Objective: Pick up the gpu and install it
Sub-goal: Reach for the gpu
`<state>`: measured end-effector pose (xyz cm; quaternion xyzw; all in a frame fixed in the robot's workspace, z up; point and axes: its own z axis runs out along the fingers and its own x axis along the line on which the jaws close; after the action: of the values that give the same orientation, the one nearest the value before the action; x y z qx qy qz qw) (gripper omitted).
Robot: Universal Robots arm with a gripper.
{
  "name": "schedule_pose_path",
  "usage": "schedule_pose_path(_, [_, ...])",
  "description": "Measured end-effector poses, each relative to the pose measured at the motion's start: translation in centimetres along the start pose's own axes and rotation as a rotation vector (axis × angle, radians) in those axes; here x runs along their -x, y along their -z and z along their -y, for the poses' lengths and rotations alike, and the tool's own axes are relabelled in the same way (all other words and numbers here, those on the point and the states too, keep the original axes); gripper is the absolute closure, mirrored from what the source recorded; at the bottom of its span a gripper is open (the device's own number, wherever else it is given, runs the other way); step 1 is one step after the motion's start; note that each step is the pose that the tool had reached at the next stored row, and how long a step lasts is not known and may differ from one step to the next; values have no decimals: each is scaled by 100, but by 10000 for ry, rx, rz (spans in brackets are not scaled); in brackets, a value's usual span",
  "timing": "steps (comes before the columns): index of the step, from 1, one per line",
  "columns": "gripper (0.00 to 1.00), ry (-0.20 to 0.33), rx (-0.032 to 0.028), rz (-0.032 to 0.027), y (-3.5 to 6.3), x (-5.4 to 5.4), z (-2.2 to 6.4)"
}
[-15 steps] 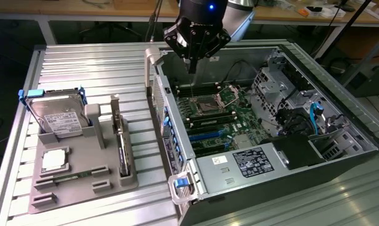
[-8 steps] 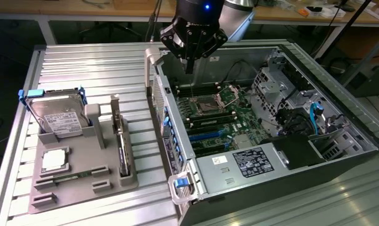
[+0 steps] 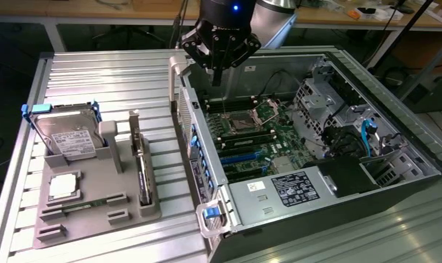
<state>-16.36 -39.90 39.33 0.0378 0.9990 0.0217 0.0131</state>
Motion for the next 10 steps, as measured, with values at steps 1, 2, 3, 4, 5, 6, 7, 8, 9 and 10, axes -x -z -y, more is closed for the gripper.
schedule_pose_path(1, [89,0,0,0,0,-8,1])
schedule_pose_path(2, [89,0,0,0,0,-16,1])
schedule_pose_path(3, [89,-1,0,0,0,-25,2])
schedule_pose_path(4, [89,-1,0,0,1,-31,2])
schedule_pose_path(5, [89,-1,0,0,1,-42,3])
schedule_pose_path(6, [89,0,0,0,2,-52,4])
schedule_pose_path(7, [89,-1,0,0,2,-61,5])
schedule_pose_path(8, [89,0,0,0,2,-72,5])
schedule_pose_path(9, [89,0,0,0,2,-80,6])
schedule_pose_path(10, [89,0,0,0,3,-91,7])
